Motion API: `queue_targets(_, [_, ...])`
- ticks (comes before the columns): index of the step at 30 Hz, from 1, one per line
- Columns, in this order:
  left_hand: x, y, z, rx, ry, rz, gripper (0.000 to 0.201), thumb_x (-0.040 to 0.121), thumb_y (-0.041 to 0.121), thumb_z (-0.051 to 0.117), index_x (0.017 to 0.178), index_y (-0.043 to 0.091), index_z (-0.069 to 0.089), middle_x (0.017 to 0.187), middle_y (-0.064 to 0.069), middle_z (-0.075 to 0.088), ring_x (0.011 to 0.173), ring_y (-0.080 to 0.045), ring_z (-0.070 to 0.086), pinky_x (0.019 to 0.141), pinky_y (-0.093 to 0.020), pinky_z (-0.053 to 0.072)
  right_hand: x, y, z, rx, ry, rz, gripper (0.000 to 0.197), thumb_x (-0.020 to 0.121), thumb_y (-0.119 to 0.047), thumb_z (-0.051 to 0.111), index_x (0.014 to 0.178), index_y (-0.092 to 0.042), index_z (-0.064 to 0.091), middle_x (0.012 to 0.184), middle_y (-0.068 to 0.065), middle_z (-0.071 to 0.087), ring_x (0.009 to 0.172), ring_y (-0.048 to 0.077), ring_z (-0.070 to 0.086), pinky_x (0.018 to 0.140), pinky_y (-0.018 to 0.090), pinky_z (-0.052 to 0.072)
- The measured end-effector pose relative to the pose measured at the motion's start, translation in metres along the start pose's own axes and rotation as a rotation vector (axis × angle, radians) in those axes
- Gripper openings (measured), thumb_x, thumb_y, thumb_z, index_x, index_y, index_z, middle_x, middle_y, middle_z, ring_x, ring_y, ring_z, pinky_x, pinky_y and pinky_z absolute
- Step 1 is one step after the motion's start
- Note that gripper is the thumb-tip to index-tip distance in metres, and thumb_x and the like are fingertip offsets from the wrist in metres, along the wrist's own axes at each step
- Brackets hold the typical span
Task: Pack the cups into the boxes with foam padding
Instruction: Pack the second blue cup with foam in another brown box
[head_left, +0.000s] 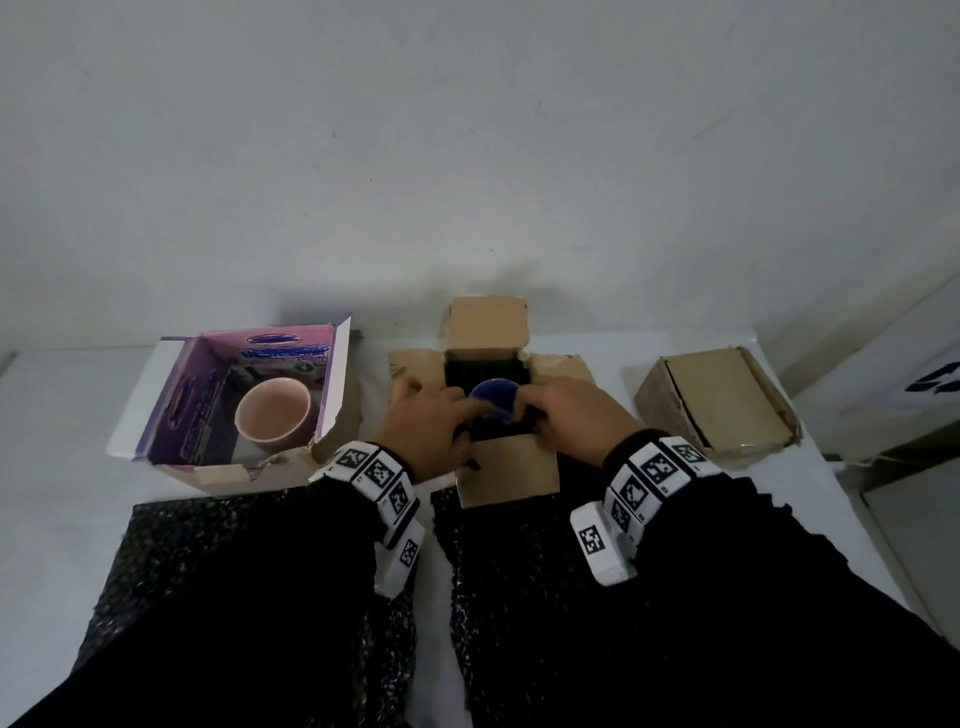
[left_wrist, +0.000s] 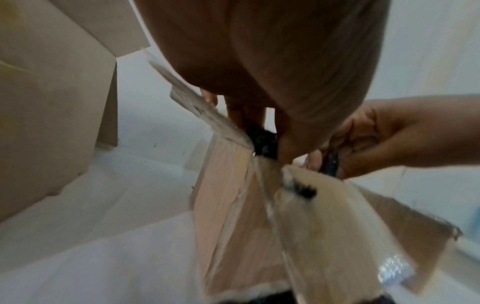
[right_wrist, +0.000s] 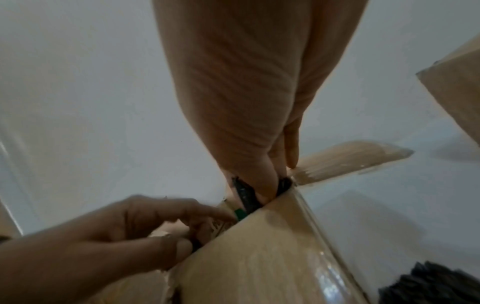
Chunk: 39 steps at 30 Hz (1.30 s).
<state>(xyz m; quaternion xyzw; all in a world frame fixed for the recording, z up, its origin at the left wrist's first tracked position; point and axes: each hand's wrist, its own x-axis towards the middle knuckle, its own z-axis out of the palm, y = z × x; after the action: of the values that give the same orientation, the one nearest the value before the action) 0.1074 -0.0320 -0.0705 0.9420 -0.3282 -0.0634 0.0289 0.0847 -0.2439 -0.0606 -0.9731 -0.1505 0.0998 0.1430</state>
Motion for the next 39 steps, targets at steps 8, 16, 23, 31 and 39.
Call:
queue_targets(8, [0.002, -0.001, -0.011, 0.157, -0.04, -0.039, 0.031, 0.095, 0.05, 0.041, 0.111, 0.041, 0.066, 0.109, 0.018, 0.063, 0.113, -0.014, 0.043, 0.099, -0.042, 0.019, 0.0, 0.005, 0.015, -0.355, 0.168, -0.011, 0.025, 0.086, -0.029, 0.047, 0.087, -0.03, 0.071, 0.093, -0.013, 0.064, 0.103, 0.02, 0.044, 0.083, 0.038, 0.02])
queue_targets(16, [-0.007, -0.003, -0.001, 0.252, -0.033, 0.079, 0.078, 0.078, 0.081, 0.008, 0.106, 0.042, 0.069, 0.102, 0.022, 0.066, 0.118, -0.014, 0.042, 0.103, -0.052, 0.009, -0.008, 0.012, 0.025, -0.406, 0.246, -0.076, 0.055, 0.092, -0.056, 0.03, 0.074, -0.026, 0.073, 0.073, -0.012, 0.066, 0.101, 0.018, 0.048, 0.09, 0.045, 0.024])
queue_targets(23, [-0.01, 0.008, 0.008, 0.265, -0.06, -0.012, 0.075, 0.086, 0.07, 0.034, 0.147, 0.027, 0.028, 0.13, 0.003, 0.052, 0.127, -0.022, 0.034, 0.106, -0.053, 0.015, -0.012, 0.009, 0.043, -0.357, 0.254, -0.049, 0.05, 0.09, -0.065, 0.031, 0.105, -0.025, 0.057, 0.098, 0.003, 0.066, 0.116, 0.026, 0.046, 0.09, 0.047, 0.026])
queue_targets(31, [-0.011, 0.007, 0.021, 0.229, 0.095, 0.066, 0.037, 0.074, 0.056, 0.067, 0.099, 0.029, 0.067, 0.093, 0.006, 0.067, 0.099, -0.021, 0.057, 0.091, -0.042, 0.023, -0.015, 0.017, 0.046, -0.354, 0.257, -0.043, 0.049, 0.088, -0.065, 0.03, 0.094, -0.029, 0.062, 0.103, -0.009, 0.063, 0.114, 0.023, 0.046, 0.092, 0.046, 0.022])
queue_targets(39, [-0.01, 0.015, 0.021, 0.253, 0.017, 0.016, 0.03, 0.089, 0.05, 0.054, 0.105, 0.028, 0.066, 0.111, 0.008, 0.061, 0.119, -0.021, 0.042, 0.098, -0.044, 0.021, -0.016, 0.016, 0.053, -0.376, 0.321, -0.058, 0.04, 0.09, -0.055, 0.032, 0.087, -0.025, 0.058, 0.084, -0.005, 0.067, 0.108, 0.025, 0.051, 0.097, 0.049, 0.021])
